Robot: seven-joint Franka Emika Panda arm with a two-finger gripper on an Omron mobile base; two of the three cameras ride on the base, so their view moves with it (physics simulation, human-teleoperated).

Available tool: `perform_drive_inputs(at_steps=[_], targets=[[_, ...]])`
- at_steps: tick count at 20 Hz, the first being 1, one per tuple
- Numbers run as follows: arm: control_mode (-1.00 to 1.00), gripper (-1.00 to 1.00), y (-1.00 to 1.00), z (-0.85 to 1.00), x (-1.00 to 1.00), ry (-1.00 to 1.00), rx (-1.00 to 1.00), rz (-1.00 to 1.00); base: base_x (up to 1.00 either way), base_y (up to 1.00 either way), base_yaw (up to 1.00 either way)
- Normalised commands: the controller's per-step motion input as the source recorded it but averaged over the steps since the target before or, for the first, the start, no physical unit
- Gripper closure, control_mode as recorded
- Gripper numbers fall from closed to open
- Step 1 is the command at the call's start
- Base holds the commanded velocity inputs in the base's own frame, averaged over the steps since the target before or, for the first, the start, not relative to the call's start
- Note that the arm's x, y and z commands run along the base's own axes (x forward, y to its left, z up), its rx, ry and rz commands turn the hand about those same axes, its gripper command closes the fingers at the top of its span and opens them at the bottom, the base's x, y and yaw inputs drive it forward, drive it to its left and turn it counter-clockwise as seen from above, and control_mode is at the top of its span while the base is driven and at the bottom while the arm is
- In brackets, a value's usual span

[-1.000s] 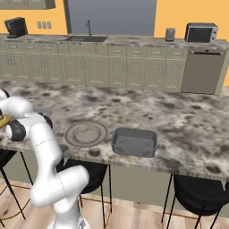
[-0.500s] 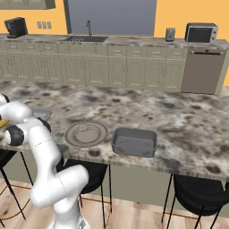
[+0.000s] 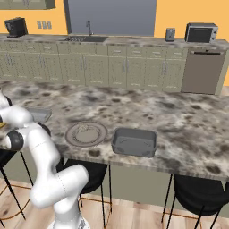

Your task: Place two dumplings into each of the tupperware containers and then place the containers in the fridge.

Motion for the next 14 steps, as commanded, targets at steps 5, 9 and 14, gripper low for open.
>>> perform_drive_inputs(at_steps=[5,9,14], targets=[[-1.0,-1.0,0.29,0.0,0.14,0.0,0.0,0.0,0.0,0.0,0.0],[-1.0,-1.0,0.28,0.0,0.25,0.0,0.0,0.0,0.0,0.0,0.0],[-1.0,-1.0,0.05,0.09,0.23,0.0,0.0,0.0,0.0,0.0,0.0]])
